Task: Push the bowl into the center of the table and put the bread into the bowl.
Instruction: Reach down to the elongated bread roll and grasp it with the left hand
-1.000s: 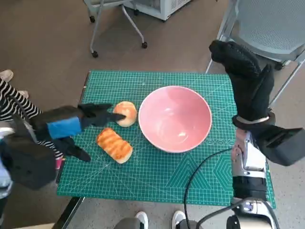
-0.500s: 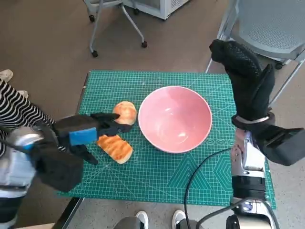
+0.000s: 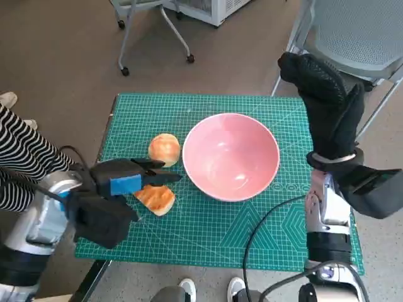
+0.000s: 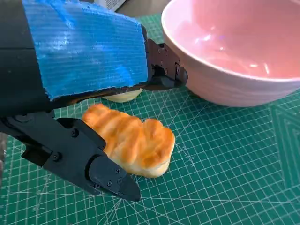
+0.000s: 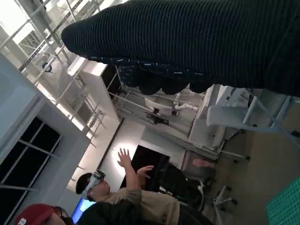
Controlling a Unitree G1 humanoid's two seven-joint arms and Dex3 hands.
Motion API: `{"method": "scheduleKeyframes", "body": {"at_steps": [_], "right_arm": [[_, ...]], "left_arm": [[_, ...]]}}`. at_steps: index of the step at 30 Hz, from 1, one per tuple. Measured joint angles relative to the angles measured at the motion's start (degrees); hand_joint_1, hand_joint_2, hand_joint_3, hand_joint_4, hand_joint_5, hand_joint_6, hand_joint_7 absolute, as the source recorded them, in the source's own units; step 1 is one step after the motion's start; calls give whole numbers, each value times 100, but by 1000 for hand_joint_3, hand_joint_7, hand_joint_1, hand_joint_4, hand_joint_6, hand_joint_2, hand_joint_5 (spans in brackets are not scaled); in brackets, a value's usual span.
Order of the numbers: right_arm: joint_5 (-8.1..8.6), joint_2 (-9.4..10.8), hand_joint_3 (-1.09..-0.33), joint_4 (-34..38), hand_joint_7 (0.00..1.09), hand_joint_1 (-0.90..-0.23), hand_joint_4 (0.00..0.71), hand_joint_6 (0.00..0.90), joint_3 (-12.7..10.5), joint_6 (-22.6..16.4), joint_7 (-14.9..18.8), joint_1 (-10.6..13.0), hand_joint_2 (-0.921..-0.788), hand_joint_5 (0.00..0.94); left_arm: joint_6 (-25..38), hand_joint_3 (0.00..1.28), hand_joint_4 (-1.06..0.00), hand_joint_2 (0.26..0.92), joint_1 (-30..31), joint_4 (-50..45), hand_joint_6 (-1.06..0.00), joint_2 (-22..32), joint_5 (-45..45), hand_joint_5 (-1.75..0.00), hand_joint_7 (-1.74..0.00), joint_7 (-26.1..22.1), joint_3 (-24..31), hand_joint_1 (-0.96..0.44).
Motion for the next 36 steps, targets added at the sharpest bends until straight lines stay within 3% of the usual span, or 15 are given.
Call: {"method": "scheduleKeyframes", "body": {"at_steps": [12,15,19,21,23,25,26,30,36], "right_arm": [[11,-6,-640,-65,615,-663,158,0,-3,25,5,54,-921,7],[14,-5,-640,-77,615,-663,158,0,-3,48,9,68,-921,6],[25,-6,-639,-127,615,-665,158,0,-2,83,15,95,-921,6],[27,-6,-639,-171,615,-664,158,0,-2,98,15,117,-921,6],[28,-7,-639,-199,615,-663,158,0,-3,116,15,136,-921,5],[28,-7,-640,-214,615,-663,158,0,-3,124,15,148,-921,5],[28,-7,-640,-217,615,-663,159,1,-3,125,15,151,-921,6],[28,-7,-641,-221,615,-662,158,0,-1,125,17,156,-921,5],[28,-6,-642,-221,615,-662,158,0,1,124,28,157,-921,4]], "left_arm": [[395,21,-350,698,-186,550,-400,-302,236,-39,-51,-39,-349,-107],[409,31,-411,718,-282,648,-449,-337,306,-59,-70,-33,-399,-108],[450,45,-541,746,-356,712,-590,-344,441,-111,-145,-12,-464,-91],[469,51,-615,756,-359,715,-607,-346,463,-206,-285,-7,-494,-68],[483,63,-638,769,-358,714,-575,-346,470,-521,-551,-7,-511,-42],[495,54,-678,841,-357,707,-567,-346,476,-847,-742,-4,-516,162],[496,77,-692,863,-355,702,-571,-345,480,-991,-874,4,-517,104],[472,108,-722,877,-351,670,-636,-328,493,-1184,-1002,59,-516,22],[372,117,-719,878,-335,666,-665,-278,540,-1236,-1021,167,-507,3]]}}
